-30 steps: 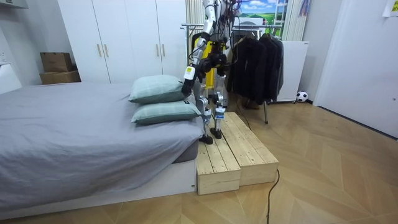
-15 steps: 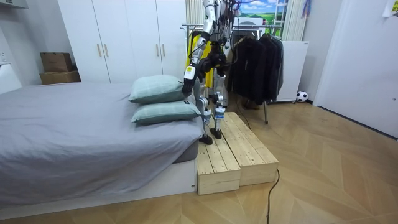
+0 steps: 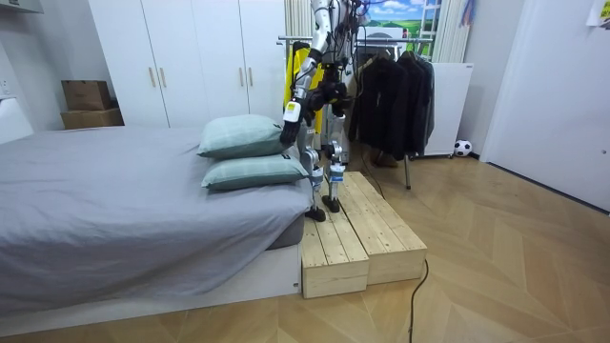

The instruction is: Hang clothes

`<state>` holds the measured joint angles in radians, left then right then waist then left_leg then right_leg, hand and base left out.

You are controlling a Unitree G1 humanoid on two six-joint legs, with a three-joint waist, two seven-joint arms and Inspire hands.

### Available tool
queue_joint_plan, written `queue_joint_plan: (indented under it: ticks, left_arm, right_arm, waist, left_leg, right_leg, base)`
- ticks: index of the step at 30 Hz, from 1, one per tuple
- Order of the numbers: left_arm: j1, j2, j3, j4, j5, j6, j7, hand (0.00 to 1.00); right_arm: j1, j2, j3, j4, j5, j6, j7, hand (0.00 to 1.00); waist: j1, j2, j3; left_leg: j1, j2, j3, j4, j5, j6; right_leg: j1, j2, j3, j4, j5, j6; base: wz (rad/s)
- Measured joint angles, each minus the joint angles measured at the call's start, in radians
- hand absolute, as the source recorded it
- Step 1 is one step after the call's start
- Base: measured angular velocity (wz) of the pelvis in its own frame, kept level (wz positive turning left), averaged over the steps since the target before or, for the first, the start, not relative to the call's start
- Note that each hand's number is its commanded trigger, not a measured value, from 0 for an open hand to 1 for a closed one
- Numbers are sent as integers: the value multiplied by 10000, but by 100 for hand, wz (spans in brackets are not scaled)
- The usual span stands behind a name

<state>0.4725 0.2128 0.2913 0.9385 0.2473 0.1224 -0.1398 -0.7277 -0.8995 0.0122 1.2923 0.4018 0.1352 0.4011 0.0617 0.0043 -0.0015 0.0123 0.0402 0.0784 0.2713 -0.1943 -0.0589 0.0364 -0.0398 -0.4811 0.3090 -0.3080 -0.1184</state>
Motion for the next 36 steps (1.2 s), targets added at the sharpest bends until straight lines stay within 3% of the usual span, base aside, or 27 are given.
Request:
queue_joint_plan:
  ticks: [8, 9, 10, 11, 36]
  left_arm:
    - [0, 0, 0, 0, 13, 13, 0, 0]
    - [1, -1, -1, -13, 27, 20, 0, 0]
    - [3, -1, -1, -59, 40, 33, 0, 0]
    - [3, -1, -1, -83, 45, 34, -1, 0]
    - [-11, -1, -4, -200, 59, 97, -54, 0]
  right_arm:
    - [0, 0, -3, 33, -2, 122, 77, 100]
    - [0, 0, -5, 33, 0, 122, 88, 73]
    - [0, -1, -5, 39, 0, 123, 88, 5]
    - [0, -1, -5, 39, 0, 123, 91, 0]
    - [0, -2, -38, 290, -15, 155, -64, 0]
  waist:
    - [10, -35, 1]
    - [15, -36, 1]
    - [21, -36, 1]
    - [23, -36, 2]
    - [14, -8, 19]
  left_leg:
    - [1, 3, 5, 16, 0, 0]
    - [2, 4, 5, 16, 0, 0]
    - [3, 5, 5, 17, 0, 0]
    - [3, 5, 5, 18, 0, 0]
    - [167, 9, 3, 32, 0, -1]
  right_leg:
    - [9, 2, -5, 6, 0, -1]
    - [13, 2, -5, 10, 0, -1]
    - [14, 2, -5, 11, 0, -1]
    - [13, 3, -5, 11, 1, -1]
    - [162, 10, -45, -30, -2, 2]
  base:
    - [0]
    - [0]
    - [0]
    - [0]
    - [0]
